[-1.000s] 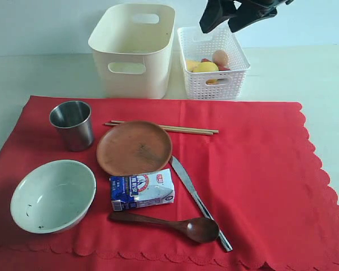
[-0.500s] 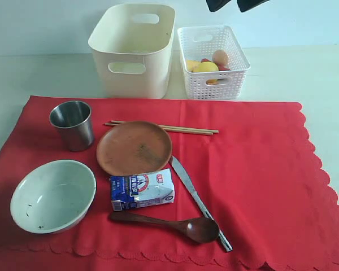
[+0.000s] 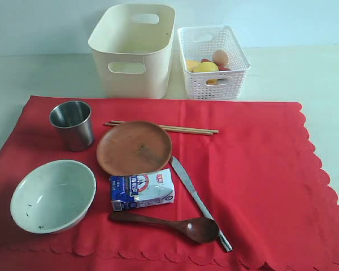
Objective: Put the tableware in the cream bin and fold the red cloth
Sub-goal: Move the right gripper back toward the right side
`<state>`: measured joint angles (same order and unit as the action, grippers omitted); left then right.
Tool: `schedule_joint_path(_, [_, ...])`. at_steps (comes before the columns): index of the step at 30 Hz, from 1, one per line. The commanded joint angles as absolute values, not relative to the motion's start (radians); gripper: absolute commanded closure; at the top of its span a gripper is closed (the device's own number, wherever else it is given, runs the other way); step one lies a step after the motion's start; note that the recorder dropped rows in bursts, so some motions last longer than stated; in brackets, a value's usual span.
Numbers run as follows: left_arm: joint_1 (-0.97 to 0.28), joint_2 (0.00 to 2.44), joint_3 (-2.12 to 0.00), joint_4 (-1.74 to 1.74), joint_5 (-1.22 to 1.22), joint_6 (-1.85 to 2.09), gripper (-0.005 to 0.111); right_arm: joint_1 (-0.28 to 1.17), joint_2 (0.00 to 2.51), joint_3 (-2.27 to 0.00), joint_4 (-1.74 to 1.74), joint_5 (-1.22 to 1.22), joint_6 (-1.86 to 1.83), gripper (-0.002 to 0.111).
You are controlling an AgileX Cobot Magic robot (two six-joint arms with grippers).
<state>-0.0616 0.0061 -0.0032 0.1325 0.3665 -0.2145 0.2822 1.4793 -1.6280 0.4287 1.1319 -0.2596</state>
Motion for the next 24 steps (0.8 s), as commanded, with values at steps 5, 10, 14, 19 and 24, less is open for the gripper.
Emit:
schedule_joint_path(5, [-0.058,0.0,0.0,0.127,0.358,-0.215,0.107,0.279,1.334,-1.571,0.444,1.168,-0.26,0.049])
schedule_joint_path(10, [-0.058,0.0,0.0,0.127,0.358,-0.215,0.107,0.279,1.234,-1.403,0.455,1.145,-0.264,0.049])
schedule_joint_path(14, [-0.058,0.0,0.0,0.127,0.358,-0.215,0.107,0.279,1.165,-1.295,0.455,1.123,-0.28,0.049])
schedule_joint_path(19, [-0.058,0.0,0.0,0.127,0.358,-0.215,0.107,0.279,1.085,-1.181,0.455,1.099,-0.291,0.049])
schedule_joint_path(24, [-0.058,0.0,0.0,0.127,0.358,-0.215,0.107,0.279,1.021,-1.092,0.457,1.087,-0.312,0.049])
